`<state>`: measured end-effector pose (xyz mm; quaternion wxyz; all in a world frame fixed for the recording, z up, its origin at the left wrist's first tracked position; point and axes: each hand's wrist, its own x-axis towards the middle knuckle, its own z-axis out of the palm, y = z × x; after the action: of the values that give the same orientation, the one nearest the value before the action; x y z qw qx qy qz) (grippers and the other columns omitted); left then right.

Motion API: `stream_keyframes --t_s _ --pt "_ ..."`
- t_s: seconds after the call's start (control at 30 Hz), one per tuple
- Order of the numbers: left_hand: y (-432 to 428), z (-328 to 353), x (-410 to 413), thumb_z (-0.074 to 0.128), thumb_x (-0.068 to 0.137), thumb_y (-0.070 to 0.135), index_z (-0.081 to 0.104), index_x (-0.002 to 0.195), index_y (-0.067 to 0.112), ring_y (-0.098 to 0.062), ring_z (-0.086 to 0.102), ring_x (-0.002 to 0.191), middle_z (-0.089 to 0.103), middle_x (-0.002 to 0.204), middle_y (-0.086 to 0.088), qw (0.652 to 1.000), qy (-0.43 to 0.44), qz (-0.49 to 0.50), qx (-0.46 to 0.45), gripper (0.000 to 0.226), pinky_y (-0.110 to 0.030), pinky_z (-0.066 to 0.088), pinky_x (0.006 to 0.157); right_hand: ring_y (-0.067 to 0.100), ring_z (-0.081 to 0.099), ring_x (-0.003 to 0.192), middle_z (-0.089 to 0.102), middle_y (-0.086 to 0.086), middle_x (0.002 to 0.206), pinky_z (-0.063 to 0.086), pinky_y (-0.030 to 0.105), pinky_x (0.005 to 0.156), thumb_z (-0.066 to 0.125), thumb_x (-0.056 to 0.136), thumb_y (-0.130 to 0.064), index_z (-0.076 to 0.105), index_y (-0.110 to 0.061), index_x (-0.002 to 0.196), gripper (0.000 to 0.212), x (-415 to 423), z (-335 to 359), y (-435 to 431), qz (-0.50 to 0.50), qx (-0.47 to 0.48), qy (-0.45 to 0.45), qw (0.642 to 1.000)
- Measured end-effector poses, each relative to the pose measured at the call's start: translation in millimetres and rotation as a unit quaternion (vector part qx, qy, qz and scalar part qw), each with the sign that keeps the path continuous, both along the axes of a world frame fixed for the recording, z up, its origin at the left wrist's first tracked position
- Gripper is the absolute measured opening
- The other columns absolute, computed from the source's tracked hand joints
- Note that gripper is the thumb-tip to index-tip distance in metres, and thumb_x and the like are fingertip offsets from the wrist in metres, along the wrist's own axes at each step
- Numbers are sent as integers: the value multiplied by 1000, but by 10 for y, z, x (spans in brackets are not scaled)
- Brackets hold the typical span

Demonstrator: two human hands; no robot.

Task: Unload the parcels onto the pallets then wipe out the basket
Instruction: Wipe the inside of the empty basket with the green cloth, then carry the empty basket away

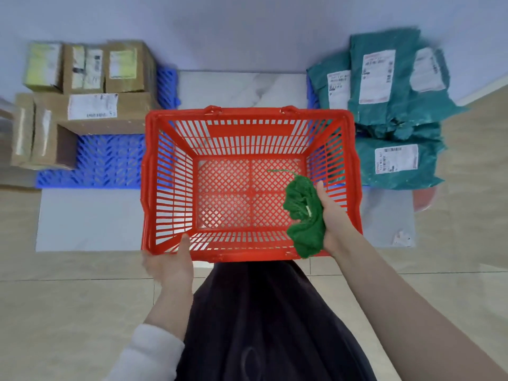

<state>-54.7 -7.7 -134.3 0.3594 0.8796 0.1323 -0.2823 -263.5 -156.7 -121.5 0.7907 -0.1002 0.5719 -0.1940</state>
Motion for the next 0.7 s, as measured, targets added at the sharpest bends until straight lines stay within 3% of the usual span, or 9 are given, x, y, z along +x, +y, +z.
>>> stream_keyframes --t_s 0.13,0.3,0.4,0.47,0.53,0.6,0.63,0.7 --pt "-200 73 315 64 83 16 17 144 13 -30 54 115 45 136 -16 998 -40 -43 -25 77 -52 45 96 18 61 49 68 5 61 51 29 50 61 60 -69 72 -15 79 58 -58 157 -36 30 -87 99 991" --pt "-459 112 647 59 88 20 22 143 12 -34 49 119 38 141 -18 994 -73 -79 -17 66 -45 41 99 20 55 63 58 8 66 45 34 63 64 78 -49 62 -7 68 43 -292 240 -147 69 -224 305 923" --pt "-527 77 826 58 87 22 26 141 8 -36 43 126 35 143 -21 993 -79 -91 -2 64 -41 34 104 17 56 56 60 0 59 45 26 54 63 78 -33 55 -16 59 26 -538 264 -208 106 -263 407 868" --pt "-514 2 946 55 88 26 29 139 8 -37 43 125 36 142 -23 992 -58 -112 5 61 -43 35 105 16 58 54 63 1 62 42 22 48 63 74 -26 58 -20 64 13 -688 269 -223 111 -265 447 847" --pt "-497 -70 1027 50 89 30 34 136 7 -37 46 122 42 138 -22 989 -32 -146 11 54 -44 37 103 21 61 60 67 6 70 45 27 51 63 71 -21 60 -22 70 3 -822 237 -223 116 -258 465 839" --pt "-503 -125 1073 46 91 31 40 133 6 -36 50 119 49 134 -20 986 -12 -164 1 49 -43 39 102 26 65 75 70 1 86 53 38 63 63 71 -16 60 -26 86 19 -940 193 -234 132 -257 483 827" --pt "-510 -150 1085 45 92 33 43 132 6 -35 53 116 52 131 -19 986 -2 -168 -7 48 -42 41 99 26 64 82 67 -6 97 54 42 72 63 72 -14 57 -29 104 35 -991 158 -249 155 -256 492 817" --pt "-523 -198 1087 42 93 35 48 128 6 -33 59 102 59 122 -17 985 16 -172 -15 45 -40 46 88 20 60 90 58 -18 109 51 40 78 58 79 -13 41 -38 132 60 -1045 85 -263 232 -249 520 784"
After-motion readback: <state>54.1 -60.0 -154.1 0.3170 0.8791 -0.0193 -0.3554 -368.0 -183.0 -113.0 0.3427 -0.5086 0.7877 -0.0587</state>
